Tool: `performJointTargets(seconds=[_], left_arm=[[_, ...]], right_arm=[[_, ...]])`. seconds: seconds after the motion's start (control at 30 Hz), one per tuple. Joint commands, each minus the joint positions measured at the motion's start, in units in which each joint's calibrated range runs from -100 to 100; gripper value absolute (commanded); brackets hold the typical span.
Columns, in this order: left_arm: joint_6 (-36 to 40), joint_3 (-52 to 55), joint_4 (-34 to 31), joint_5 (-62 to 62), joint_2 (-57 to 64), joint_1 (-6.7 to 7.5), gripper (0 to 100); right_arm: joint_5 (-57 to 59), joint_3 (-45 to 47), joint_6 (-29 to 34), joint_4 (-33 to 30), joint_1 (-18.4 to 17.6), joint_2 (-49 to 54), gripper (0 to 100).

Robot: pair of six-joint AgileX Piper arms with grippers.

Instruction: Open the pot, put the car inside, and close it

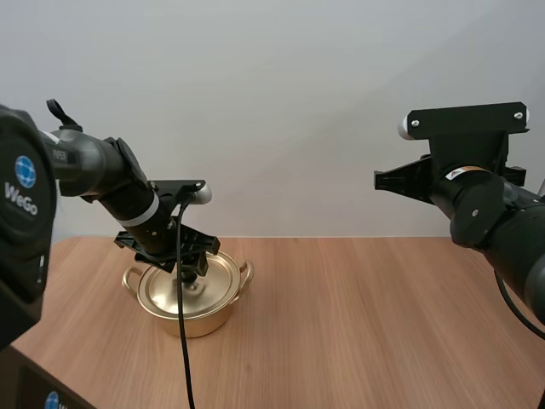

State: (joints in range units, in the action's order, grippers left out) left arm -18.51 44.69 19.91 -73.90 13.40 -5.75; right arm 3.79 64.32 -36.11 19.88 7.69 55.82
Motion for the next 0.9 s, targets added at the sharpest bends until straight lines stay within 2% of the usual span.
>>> performJointTargets(seconds=[0.0,0.2,0.27,0.37,0.5,0.6,0.67,0.87], left_arm=[[-0.24,0.05,0.70,6.01,2.19,0.02,87],[0.94,0.05,2.30,35.47,12.24,0.02,87],[4.43,0.05,2.65,48.63,16.36,0.02,87],[10.57,0.05,2.65,61.74,21.91,0.02,87],[13.62,0.54,2.65,57.94,27.71,0.02,80],[13.95,3.08,2.49,54.85,31.80,0.02,67],[13.95,5.49,2.49,55.43,33.82,0.02,62],[13.29,12.85,0.35,58.44,38.07,0.02,62]], right_arm=[[0.00,-0.02,-0.02,-0.01,0.05,0.00,0],[0.22,-0.02,-0.02,-0.12,0.05,0.00,0],[0.21,-0.02,-0.62,-0.49,0.05,0.00,0],[0.21,-0.02,-2.41,-1.22,0.05,0.00,0],[0.21,-0.02,-2.27,-2.64,0.05,0.00,0],[0.21,-0.02,-1.86,-2.53,0.05,0.00,0],[0.21,-0.02,-1.86,-2.63,0.05,0.00,0],[0.21,-0.02,-1.86,-2.63,0.05,0.00,0]])
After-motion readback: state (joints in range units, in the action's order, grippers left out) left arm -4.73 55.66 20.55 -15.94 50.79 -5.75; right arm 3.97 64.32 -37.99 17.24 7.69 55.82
